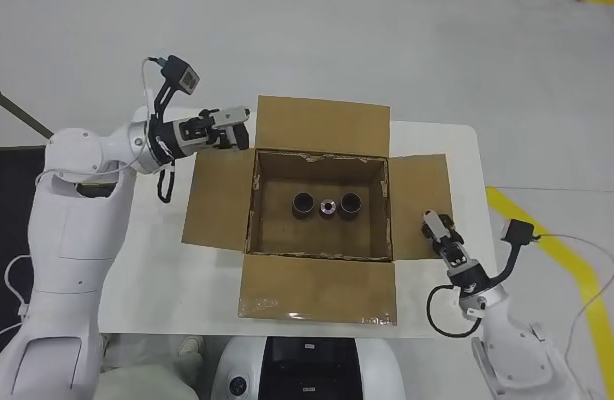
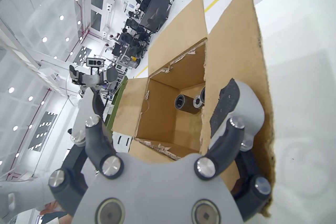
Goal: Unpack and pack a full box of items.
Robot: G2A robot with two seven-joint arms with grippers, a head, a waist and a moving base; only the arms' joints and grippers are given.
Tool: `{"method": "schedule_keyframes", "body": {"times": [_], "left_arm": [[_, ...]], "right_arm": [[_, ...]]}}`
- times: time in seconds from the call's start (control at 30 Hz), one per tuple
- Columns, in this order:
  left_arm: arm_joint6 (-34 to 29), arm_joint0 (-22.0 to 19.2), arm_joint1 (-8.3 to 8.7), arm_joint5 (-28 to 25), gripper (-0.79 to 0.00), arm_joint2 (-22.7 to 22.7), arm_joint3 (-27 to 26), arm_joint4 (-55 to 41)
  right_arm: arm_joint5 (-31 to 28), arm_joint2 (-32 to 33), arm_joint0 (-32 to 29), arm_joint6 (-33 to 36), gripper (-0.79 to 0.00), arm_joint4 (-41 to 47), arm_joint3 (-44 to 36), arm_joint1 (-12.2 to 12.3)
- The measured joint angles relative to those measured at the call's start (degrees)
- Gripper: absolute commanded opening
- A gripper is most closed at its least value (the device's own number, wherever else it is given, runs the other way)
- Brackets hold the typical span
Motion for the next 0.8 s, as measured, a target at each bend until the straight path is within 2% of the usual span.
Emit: {"method": "schedule_keyframes", "body": {"times": [0.17,0.4,0.5,0.63,0.8], "left_arm": [[-0.72,1.6,0.78,0.17,0.0,-3.97,1.02,-0.75],[-3.39,1.19,1.78,0.53,0.0,-7.6,4.67,-0.73],[-6.1,-0.15,2.31,1.59,0.0,-9.16,7.98,-1.71],[-11.43,-3.61,2.99,4.87,0.0,-9.99,15.17,-3.94],[-13.04,-6.58,3.5,4.24,0.0,-9.51,20.16,-2.83]], "right_arm": [[3.08,-1.24,2.14,0.58,0.0,0.28,2.23,-0.27],[8.45,-4.0,6.08,2.94,0.0,-0.64,4.61,-0.66],[9.59,-5.05,7.39,3.23,0.0,-0.67,5.7,-0.85],[10.74,-6.29,8.65,3.24,0.0,-0.76,6.82,-1.12],[12.13,-7.39,9.74,3.51,0.0,-1.51,7.37,-1.34]]}}
